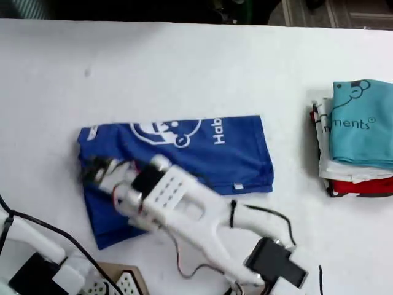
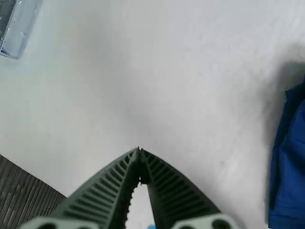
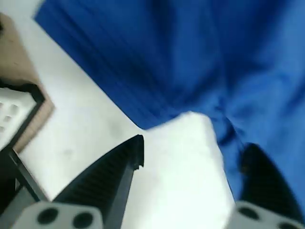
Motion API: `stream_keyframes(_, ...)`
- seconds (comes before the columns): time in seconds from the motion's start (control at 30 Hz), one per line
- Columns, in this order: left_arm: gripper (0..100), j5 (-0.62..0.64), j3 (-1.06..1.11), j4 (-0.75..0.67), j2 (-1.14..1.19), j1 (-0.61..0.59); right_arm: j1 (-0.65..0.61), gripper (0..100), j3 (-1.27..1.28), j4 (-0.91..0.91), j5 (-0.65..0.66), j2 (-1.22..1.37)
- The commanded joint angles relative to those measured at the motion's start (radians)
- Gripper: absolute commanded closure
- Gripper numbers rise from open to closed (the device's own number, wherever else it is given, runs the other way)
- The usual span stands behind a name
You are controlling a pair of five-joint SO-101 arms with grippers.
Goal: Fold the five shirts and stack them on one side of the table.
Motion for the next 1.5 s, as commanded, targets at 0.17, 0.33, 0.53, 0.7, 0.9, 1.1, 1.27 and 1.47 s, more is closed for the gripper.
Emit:
stream_keyframes(0.17, 98, 0.005, -0.032, 0.0, -0.035, -0.001, -0.136, 59.6, -0.077, -0.125, -0.003, 0.245)
stream_keyframes(0.33, 98, 0.005, -0.032, 0.0, -0.035, -0.001, -0.154, 59.5, -0.245, -0.053, -0.002, 0.409)
stream_keyframes(0.53, 98, 0.005, -0.032, 0.0, -0.035, -0.002, -0.182, 59.8, -0.361, -0.038, -0.002, 0.572)
stream_keyframes(0.7, 98, 0.005, -0.034, 0.0, -0.035, -0.002, -0.182, 70.9, -0.446, 0.027, -0.002, 0.628)
stream_keyframes(0.9, 98, 0.005, -0.035, 0.0, -0.035, -0.002, -0.18, 98.1, -0.497, 0.027, -0.003, 0.639)
stream_keyframes(1.1, 98, 0.0, -0.037, 0.0, -0.035, -0.002, -0.15, 97.9, -0.562, 0.07, -0.003, 0.61)
stream_keyframes(1.27, 98, 0.0, -0.038, 0.0, -0.035, -0.002, -0.077, 97.9, -0.629, 0.119, -0.002, 0.567)
stream_keyframes(1.47, 98, -0.002, -0.038, -0.002, -0.035, -0.001, 0.051, 97.9, -0.755, 0.117, -0.002, 0.565)
